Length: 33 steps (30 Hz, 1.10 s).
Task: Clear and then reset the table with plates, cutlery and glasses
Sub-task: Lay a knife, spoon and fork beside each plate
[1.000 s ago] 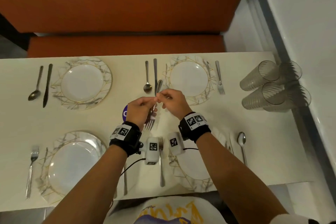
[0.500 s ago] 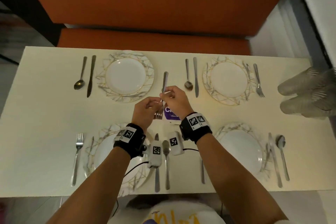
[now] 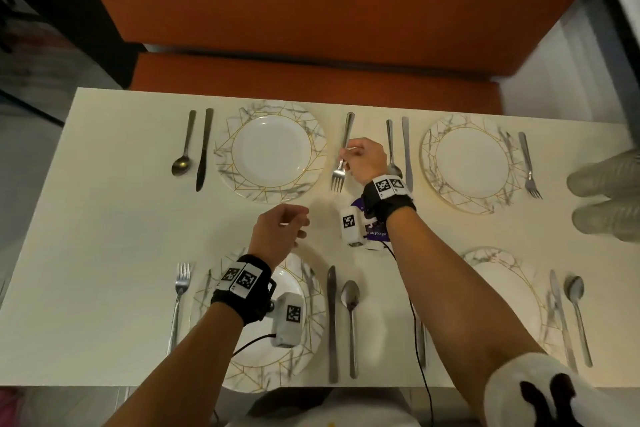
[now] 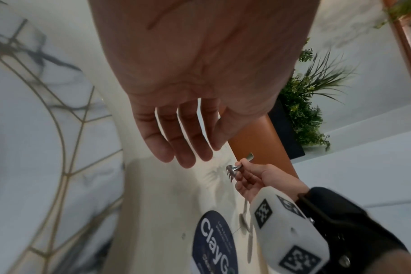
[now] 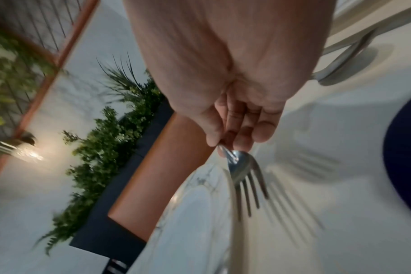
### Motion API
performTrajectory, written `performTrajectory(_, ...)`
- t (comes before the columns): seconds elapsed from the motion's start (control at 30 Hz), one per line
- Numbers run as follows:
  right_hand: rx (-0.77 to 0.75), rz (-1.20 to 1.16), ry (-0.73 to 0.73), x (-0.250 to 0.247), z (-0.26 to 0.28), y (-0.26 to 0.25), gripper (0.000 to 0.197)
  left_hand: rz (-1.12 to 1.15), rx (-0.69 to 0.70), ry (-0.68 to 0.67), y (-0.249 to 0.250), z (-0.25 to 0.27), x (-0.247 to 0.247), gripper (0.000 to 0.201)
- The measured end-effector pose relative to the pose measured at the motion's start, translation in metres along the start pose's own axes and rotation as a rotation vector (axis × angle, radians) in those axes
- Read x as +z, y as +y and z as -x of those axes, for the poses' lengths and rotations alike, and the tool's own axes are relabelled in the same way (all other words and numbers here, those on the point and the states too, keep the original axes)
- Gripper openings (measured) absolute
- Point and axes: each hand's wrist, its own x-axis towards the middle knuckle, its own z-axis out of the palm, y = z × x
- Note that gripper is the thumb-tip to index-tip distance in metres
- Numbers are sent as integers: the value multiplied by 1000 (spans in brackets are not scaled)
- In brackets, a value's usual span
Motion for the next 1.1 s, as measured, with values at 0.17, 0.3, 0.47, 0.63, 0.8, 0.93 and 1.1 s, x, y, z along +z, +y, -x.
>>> performTrajectory(0.17, -3, 171, 35, 6, -16, -1, 17, -73, -29, -22, -10, -6, -5, 16)
performTrajectory(0.3, -1, 234, 11, 16, -19, -2, 17, -85, -47, -34, -12, -6, -6, 16)
performTrajectory(0.47, 41, 225, 31, 23, -28, -7, 21, -77, -53, -27, -13, -6, -6, 15)
performTrajectory(0.63, 80, 227, 47, 29, -32, -9, 24, -72, -56, -24, -12, -7, -9, 16)
performTrajectory(0.8, 70, 233, 50, 29, -34, -8, 17, -73, -54, -20, -11, -9, -10, 16)
performTrajectory(0.93, 60, 212, 52, 27, -32, -8, 15, -75, -51, -28, -11, -9, -10, 16)
performTrajectory(1.1, 18, 242, 64, 23, -23, -6, 20, -84, -35, -25, -9, -9, -10, 16)
